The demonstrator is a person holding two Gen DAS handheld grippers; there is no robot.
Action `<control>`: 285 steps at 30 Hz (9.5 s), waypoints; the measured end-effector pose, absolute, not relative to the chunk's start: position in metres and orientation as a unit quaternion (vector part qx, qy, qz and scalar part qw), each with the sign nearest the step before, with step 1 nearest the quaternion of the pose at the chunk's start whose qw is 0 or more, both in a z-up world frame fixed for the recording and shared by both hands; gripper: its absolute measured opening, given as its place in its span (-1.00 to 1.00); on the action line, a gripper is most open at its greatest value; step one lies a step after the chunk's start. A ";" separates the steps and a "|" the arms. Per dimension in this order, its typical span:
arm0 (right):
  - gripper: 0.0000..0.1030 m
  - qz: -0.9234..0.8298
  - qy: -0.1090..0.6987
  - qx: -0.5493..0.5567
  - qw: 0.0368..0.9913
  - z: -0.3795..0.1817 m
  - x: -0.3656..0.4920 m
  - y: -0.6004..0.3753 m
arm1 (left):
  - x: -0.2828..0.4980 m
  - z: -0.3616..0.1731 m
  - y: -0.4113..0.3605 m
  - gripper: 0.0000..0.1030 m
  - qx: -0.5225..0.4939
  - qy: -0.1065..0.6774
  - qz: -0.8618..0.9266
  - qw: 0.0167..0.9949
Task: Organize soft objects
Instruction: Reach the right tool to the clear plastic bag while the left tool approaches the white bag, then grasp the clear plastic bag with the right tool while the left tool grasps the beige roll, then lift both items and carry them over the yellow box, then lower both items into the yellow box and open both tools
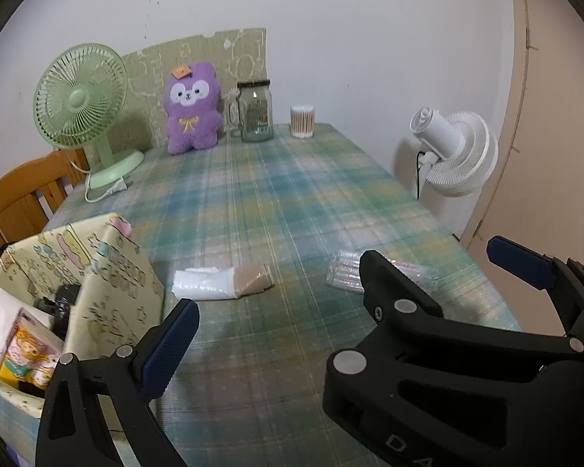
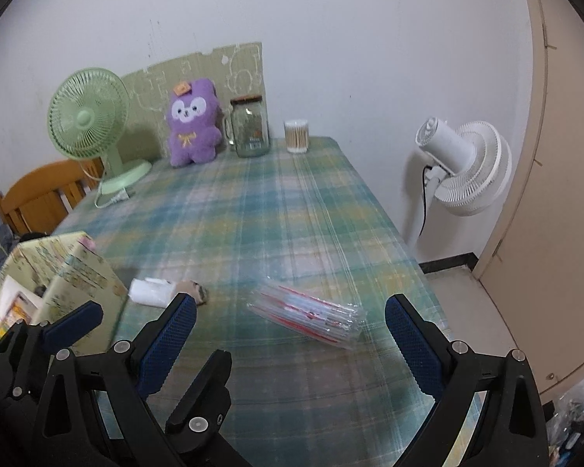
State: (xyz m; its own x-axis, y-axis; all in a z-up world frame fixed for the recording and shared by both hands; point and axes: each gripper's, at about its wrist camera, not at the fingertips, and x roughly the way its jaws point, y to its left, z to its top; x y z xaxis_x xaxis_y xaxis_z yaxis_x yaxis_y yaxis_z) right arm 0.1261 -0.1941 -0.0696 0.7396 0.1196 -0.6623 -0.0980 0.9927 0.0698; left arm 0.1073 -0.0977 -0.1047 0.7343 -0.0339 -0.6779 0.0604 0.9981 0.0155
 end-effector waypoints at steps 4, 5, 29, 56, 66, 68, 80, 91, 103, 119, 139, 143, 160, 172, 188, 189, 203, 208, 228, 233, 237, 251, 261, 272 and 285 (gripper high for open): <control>0.93 0.061 0.372 0.017 0.926 -0.085 0.136 -0.196 | 0.115 -0.117 -0.100 0.96 0.023 0.377 -0.019 0.926; 0.93 0.062 0.376 0.017 0.925 -0.088 0.139 -0.196 | 0.118 -0.121 -0.100 0.96 0.024 0.381 -0.017 0.924; 0.34 0.095 0.457 0.003 0.884 -0.135 0.207 -0.189 | 0.173 -0.155 -0.094 0.95 0.037 0.437 0.030 0.898; -0.77 0.113 0.439 0.029 0.891 -0.119 0.220 -0.176 | 0.190 -0.143 -0.080 0.73 0.037 0.402 0.054 0.913; -0.77 0.109 0.453 0.023 0.884 -0.128 0.223 -0.170 | 0.197 -0.157 -0.072 -0.10 0.020 0.430 0.043 0.902; -0.77 0.108 0.454 0.025 0.884 -0.129 0.222 -0.170 | 0.196 -0.158 -0.072 -0.15 0.022 0.431 0.042 0.901; -0.77 0.098 0.458 0.043 0.882 -0.130 0.209 -0.171 | 0.182 -0.157 -0.069 -0.45 0.008 0.437 0.019 0.899; -0.70 0.085 0.460 0.054 0.882 -0.133 0.190 -0.174 | 0.157 -0.156 -0.073 -0.46 0.020 0.438 0.000 0.899; 0.16 0.077 0.472 0.057 0.876 -0.137 0.163 -0.172 | 0.127 -0.156 -0.077 -0.45 0.036 0.438 -0.021 0.898; -0.53 0.064 0.466 0.068 0.880 -0.127 0.143 -0.172 | 0.118 -0.150 -0.072 -0.49 0.012 0.438 -0.031 0.898; -0.54 0.049 0.409 0.062 0.909 -0.070 0.121 -0.178 | 0.102 -0.098 -0.077 -0.49 0.015 0.384 -0.047 0.922; -0.53 0.050 0.395 0.062 0.915 -0.056 0.116 -0.177 | 0.097 -0.086 -0.076 -0.49 0.017 0.371 -0.047 0.927; -0.54 0.048 0.340 0.057 0.937 -0.005 0.094 -0.171 | 0.076 -0.037 -0.073 -0.49 0.027 0.315 -0.049 0.947; -0.54 0.049 0.314 0.047 0.947 0.017 0.080 -0.153 | 0.061 -0.018 -0.057 -0.49 0.034 0.283 -0.051 0.957; -0.53 0.066 0.299 0.036 0.951 0.027 0.079 -0.106 | 0.056 -0.010 -0.010 -0.48 0.033 0.268 -0.035 0.962; -0.53 0.068 0.299 0.036 0.951 0.027 0.079 -0.102 | 0.056 -0.011 -0.006 -0.48 0.032 0.268 -0.032 0.962; -0.53 0.104 0.308 0.020 0.945 0.021 0.091 -0.051 | 0.060 -0.017 0.041 -0.48 0.023 0.271 0.000 0.962; -0.53 0.117 0.322 0.015 0.939 0.011 0.100 -0.037 | 0.066 -0.025 0.053 -0.48 0.022 0.285 0.003 0.958; -0.54 0.151 0.367 0.005 0.918 -0.019 0.116 0.003 | 0.069 -0.057 0.088 0.37 -0.012 0.336 -0.008 0.942; -0.55 0.155 0.370 0.010 0.916 -0.019 0.119 0.006 | 0.069 -0.064 0.093 0.62 -0.022 0.345 -0.013 0.938; -0.54 0.167 0.371 0.011 0.913 -0.017 0.121 0.013 | 0.071 -0.062 0.102 0.66 -0.026 0.345 0.003 0.938; -0.53 0.186 0.391 0.021 0.901 -0.033 0.133 0.034 | 0.080 -0.066 0.117 0.73 -0.006 0.356 0.031 0.934; -0.29 0.182 0.406 0.015 0.896 -0.050 0.136 0.037 | 0.084 -0.081 0.118 0.73 0.000 0.378 0.030 0.925; 0.35 0.184 0.398 -0.017 0.899 -0.051 0.128 0.042 | 0.082 -0.083 0.126 0.79 -0.028 0.377 0.038 0.925; 0.67 0.166 0.365 -0.012 0.916 -0.030 0.114 0.026 | 0.076 -0.068 0.116 0.84 -0.025 0.358 0.040 0.933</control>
